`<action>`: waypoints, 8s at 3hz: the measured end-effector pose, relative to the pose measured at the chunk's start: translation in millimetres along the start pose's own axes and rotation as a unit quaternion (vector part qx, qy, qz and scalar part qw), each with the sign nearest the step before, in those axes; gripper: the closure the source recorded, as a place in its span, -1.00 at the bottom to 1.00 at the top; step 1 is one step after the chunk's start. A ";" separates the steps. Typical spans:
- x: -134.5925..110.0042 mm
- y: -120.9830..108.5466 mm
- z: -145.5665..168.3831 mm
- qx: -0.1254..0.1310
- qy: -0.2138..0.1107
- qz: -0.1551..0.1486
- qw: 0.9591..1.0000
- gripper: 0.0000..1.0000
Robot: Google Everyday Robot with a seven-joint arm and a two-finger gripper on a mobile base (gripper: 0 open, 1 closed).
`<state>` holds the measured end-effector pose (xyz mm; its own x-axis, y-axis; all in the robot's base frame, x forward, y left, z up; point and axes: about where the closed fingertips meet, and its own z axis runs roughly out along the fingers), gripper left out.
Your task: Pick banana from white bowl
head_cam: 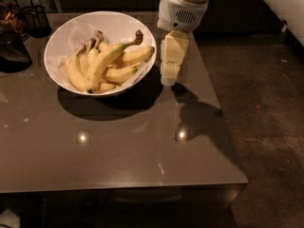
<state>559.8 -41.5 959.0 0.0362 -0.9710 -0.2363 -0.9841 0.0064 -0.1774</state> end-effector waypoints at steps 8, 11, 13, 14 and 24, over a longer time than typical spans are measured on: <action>-105.3 -76.6 33.1 0.005 -0.016 -0.183 0.983 -0.28; -124.8 -90.7 54.5 -0.008 -0.004 -0.211 0.977 -0.20; -127.6 -94.3 71.8 -0.022 0.004 -0.210 0.977 -0.14; -130.6 -94.5 80.4 -0.030 0.012 -0.213 0.976 -0.14; -112.4 -71.0 63.4 0.031 -0.047 -0.157 0.986 1.00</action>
Offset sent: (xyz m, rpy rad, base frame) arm 0.0589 0.0565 0.0069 -0.1087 0.0369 0.2657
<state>636.6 82.3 937.6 0.3555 -0.9015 -0.2469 -0.9097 -0.2729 -0.3131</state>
